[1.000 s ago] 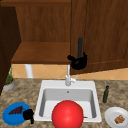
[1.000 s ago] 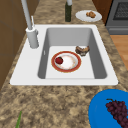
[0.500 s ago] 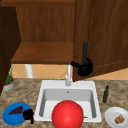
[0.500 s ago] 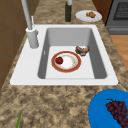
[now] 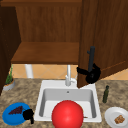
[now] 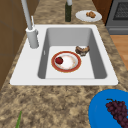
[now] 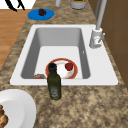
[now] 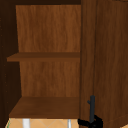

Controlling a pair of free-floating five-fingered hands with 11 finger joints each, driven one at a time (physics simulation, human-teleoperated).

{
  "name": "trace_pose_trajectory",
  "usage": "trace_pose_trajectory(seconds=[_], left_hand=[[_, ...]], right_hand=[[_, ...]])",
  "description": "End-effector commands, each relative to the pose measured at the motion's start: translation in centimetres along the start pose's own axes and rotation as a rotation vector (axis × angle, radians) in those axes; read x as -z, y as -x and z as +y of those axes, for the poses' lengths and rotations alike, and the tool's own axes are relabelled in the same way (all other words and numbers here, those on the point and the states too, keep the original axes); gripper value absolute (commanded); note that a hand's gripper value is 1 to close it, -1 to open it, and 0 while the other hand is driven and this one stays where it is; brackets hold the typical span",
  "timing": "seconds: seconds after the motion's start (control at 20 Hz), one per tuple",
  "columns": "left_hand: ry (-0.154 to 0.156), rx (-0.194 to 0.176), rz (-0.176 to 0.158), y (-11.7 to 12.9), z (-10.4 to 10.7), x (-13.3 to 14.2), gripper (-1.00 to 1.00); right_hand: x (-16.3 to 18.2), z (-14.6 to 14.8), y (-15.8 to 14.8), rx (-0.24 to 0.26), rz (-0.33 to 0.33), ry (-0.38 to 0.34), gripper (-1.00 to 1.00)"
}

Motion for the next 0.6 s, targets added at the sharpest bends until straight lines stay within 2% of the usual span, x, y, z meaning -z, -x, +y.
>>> trace_pose_trajectory(seconds=[0.0, 0.35, 0.55], left_hand=[[0.000, 0.000, 0.000, 0.0, 0.0, 0.0, 0.00], [0.000, 0.000, 0.000, 0.0, 0.0, 0.0, 0.00], [0.000, 0.000, 0.000, 0.0, 0.0, 0.0, 0.00]], right_hand=[[0.8, -2.7, 0.6, 0.033, 0.033, -0.001, 1.00], [1.9, -5.7, -0.2, 0.035, 0.008, -0.073, 1.00], [1.4, -7.6, -0.1, 0.030, 0.019, -0.105, 1.00]])
